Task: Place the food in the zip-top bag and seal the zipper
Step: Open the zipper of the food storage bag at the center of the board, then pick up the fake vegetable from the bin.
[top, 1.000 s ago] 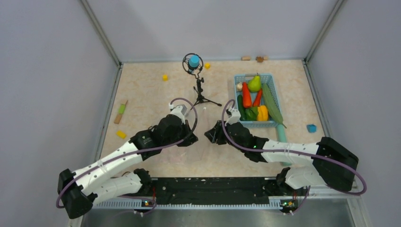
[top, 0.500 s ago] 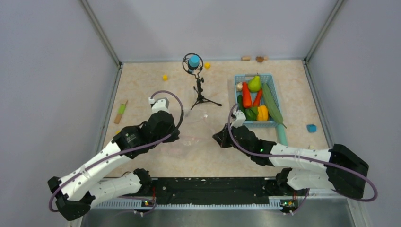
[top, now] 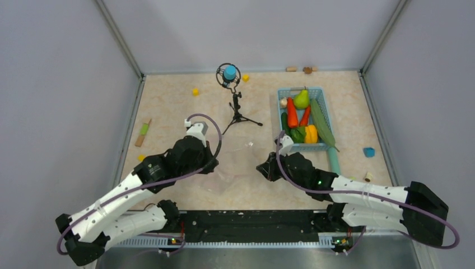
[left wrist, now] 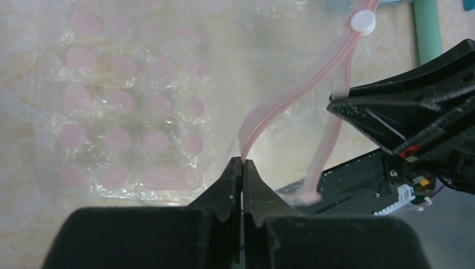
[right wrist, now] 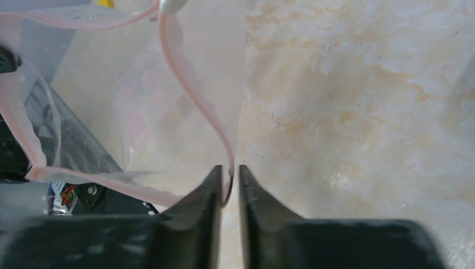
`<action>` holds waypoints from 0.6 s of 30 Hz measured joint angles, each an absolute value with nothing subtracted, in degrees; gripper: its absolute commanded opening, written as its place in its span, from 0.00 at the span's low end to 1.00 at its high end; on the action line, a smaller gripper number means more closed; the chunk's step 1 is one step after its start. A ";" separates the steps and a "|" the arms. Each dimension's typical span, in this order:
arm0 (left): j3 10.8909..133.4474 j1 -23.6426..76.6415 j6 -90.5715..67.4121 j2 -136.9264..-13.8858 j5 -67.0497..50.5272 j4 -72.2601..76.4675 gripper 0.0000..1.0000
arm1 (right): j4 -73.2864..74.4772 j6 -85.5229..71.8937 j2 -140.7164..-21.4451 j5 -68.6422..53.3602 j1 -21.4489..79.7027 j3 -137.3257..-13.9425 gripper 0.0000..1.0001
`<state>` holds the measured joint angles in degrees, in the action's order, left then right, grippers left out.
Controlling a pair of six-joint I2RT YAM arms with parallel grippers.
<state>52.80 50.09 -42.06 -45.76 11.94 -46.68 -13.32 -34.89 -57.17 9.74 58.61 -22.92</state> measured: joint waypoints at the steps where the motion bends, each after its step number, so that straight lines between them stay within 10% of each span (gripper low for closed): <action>1: 52.42 50.06 -41.47 -46.57 11.75 -46.17 0.00 | -12.71 -34.39 -57.36 9.08 58.61 -23.05 0.41; 7: 51.09 49.95 -39.97 -51.99 13.98 -38.83 0.00 | -5.61 -34.15 -57.32 8.58 58.37 -27.64 0.95; 18: 49.95 49.43 -39.90 -52.25 23.73 -33.28 0.00 | 12.53 -36.32 -51.81 14.92 46.50 -37.52 0.97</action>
